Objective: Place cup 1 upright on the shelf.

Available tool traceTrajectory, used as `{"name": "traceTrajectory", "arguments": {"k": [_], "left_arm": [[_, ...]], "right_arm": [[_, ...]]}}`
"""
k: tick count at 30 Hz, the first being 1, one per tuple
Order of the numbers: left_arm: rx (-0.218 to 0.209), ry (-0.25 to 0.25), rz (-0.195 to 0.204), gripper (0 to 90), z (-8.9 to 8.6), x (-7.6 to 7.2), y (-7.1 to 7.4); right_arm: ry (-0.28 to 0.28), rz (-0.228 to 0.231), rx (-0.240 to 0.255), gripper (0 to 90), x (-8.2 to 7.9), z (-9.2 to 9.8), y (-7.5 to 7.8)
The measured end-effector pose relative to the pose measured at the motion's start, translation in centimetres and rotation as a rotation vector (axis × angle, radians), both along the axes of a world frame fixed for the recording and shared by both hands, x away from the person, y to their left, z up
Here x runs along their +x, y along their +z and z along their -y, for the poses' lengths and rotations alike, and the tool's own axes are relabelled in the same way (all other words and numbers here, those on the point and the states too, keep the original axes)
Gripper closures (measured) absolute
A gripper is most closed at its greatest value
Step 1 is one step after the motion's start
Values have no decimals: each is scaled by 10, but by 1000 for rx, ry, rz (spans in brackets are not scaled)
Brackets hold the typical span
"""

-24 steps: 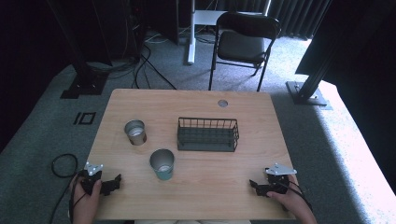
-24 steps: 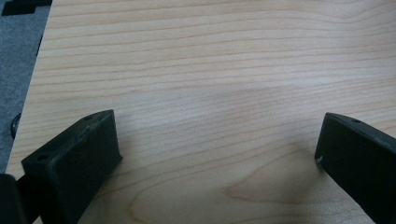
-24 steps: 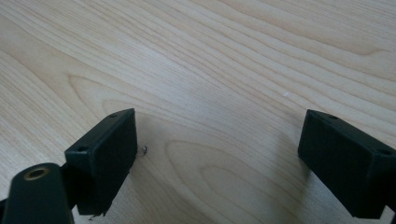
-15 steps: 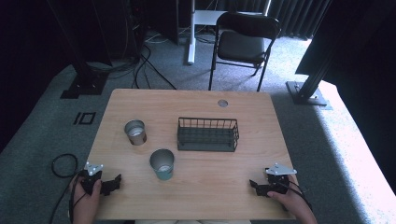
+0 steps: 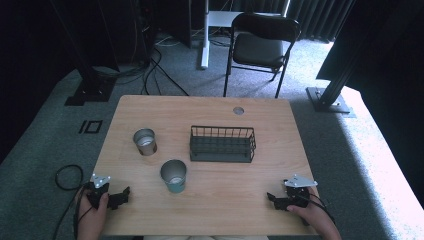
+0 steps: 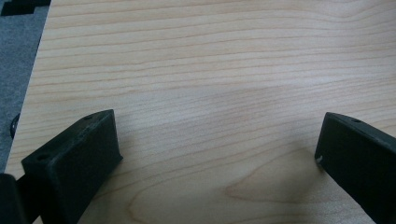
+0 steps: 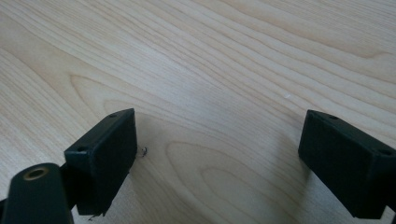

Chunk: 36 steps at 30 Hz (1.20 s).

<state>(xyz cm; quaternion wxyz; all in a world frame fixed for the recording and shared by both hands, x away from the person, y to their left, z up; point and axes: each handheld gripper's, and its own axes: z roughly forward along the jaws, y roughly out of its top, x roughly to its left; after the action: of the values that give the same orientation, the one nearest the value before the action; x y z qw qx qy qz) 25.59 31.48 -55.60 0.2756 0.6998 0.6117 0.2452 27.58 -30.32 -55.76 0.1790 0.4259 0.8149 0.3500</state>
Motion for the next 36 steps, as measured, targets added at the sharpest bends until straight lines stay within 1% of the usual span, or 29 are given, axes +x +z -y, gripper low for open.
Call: {"name": "traceTrajectory", "arguments": {"k": [6,8,10,13,15,24,28,30,33,36], "left_arm": [[0,0,-1,3,0,0,0],[0,0,0,3,0,0,0],[0,0,0,3,0,0,0],[0,0,0,3,0,0,0],[0,0,0,3,0,0,0],[0,0,0,3,0,0,0],[0,0,0,3,0,0,0],[0,0,0,3,0,0,0],[0,0,0,3,0,0,0],[0,0,0,3,0,0,0]], "right_arm": [[49,0,9,120,3,-6,0],[68,5,-1,124,4,-9,0],[68,4,2,124,4,-10,0],[69,19,5,124,7,-16,3],[72,18,12,124,8,-18,4],[124,18,11,124,12,-40,7],[158,25,6,123,13,-49,11],[164,27,21,124,15,-52,13],[177,33,29,124,16,-58,15],[206,37,43,124,16,-66,17]]}}
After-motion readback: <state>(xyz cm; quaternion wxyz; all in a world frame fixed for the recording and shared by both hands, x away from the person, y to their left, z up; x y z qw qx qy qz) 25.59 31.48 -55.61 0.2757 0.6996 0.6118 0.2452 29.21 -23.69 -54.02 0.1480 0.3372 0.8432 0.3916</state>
